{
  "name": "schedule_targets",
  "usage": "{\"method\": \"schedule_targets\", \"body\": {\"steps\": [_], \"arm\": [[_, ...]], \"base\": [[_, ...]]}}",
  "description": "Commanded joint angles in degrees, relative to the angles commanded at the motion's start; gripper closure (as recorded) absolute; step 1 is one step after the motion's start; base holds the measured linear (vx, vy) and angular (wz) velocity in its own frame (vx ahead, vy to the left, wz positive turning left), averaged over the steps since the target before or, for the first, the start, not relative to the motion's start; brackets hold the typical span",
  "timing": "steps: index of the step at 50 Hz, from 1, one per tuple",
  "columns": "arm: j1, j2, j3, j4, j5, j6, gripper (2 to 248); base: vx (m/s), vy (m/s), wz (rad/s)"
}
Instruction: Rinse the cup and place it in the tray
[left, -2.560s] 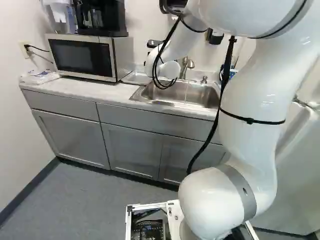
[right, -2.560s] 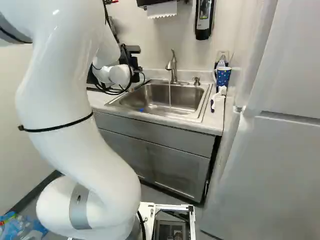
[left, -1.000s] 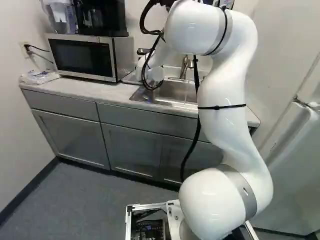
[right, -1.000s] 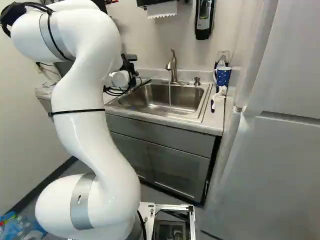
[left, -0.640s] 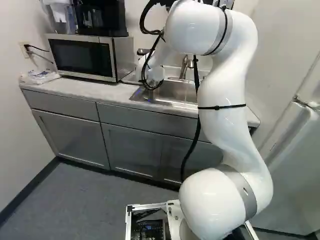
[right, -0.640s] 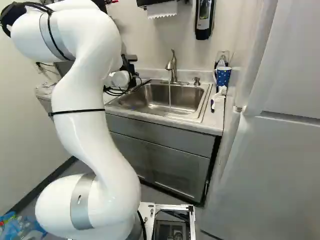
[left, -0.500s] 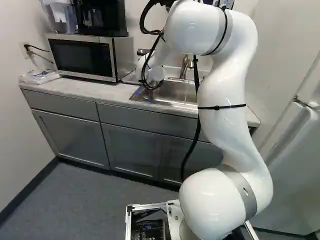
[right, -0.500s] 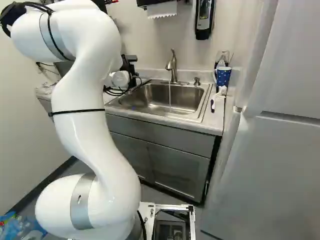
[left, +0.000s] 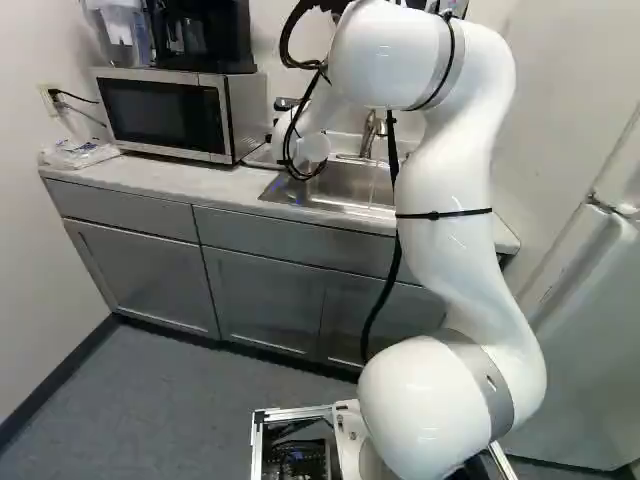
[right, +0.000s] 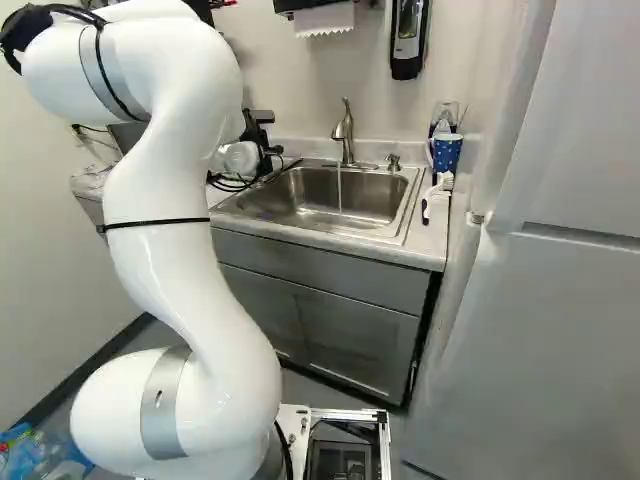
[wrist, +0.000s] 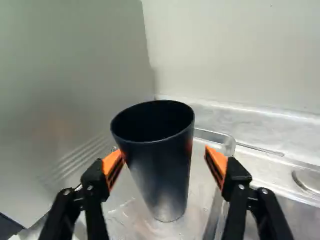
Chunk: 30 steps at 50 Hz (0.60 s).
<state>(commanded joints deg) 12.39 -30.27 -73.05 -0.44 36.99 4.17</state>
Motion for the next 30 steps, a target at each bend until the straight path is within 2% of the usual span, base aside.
{"method": "schedule_targets", "body": {"steps": [1,2,7,8,30], "arm": [[0.0,0.0,0.0,0.0,0.0,0.0,51],[0.0,0.0,0.0,0.0,0.0,0.0,16],[0.0,0.0,0.0,0.0,0.0,0.0,16],[0.0,0.0,0.0,0.0,0.0,0.0,3],[0.0,1.3,-0.4,0.0,0.0,0.0,3]], "base": [[0.0,0.0,0.0],[0.0,0.0,0.0],[0.0,0.0,0.0],[0.0,0.0,0.0],[0.0,0.0,0.0]]}}
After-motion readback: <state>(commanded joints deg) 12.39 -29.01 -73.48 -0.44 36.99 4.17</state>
